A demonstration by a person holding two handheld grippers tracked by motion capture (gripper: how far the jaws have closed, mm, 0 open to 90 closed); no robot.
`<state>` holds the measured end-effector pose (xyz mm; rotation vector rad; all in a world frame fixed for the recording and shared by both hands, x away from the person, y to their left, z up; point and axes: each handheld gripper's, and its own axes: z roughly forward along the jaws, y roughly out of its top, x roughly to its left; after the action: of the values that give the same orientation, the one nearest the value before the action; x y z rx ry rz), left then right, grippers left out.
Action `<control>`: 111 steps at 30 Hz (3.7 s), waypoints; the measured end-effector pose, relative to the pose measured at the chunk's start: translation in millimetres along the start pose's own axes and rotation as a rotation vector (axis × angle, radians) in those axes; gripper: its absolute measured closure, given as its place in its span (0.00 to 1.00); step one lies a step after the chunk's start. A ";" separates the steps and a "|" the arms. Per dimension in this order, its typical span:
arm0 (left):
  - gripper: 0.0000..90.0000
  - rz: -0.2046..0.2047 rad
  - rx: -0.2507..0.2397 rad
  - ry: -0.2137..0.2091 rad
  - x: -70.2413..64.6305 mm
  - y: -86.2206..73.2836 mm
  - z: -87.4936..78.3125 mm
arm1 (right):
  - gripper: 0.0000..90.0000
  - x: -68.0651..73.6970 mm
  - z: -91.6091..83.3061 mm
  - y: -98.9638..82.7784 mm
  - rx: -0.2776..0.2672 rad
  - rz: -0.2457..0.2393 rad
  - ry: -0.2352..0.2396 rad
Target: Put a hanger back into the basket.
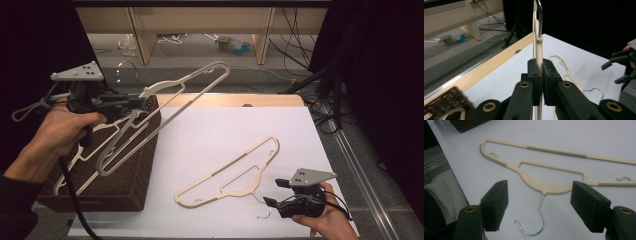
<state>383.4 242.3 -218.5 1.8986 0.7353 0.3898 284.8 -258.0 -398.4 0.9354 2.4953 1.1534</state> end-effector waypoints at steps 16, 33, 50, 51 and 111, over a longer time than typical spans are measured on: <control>0.96 -0.090 0.021 0.164 65.5 -39.5 -46.6 | 0.34 -2.3 1.9 -7.2 0.007 0.014 0.001; 0.96 -0.161 0.056 0.220 104.9 -96.9 -57.0 | 0.34 -4.6 5.6 -9.8 0.023 0.012 0.004; 0.96 -0.194 0.076 0.219 115.3 -137.4 -55.3 | 0.34 -4.6 5.7 -9.5 0.026 0.013 0.006; 0.96 -0.198 0.081 0.222 115.6 -139.3 -55.0 | 0.34 -4.5 5.7 -9.8 0.023 0.017 0.002; 0.68 -0.348 0.085 0.456 137.8 -188.8 -38.3 | 0.32 -9.0 5.7 -11.3 0.020 0.027 -0.004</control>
<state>406.9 413.9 -380.0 1.7287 1.3803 0.5833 289.2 -265.8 -411.1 0.9793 2.5027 1.1350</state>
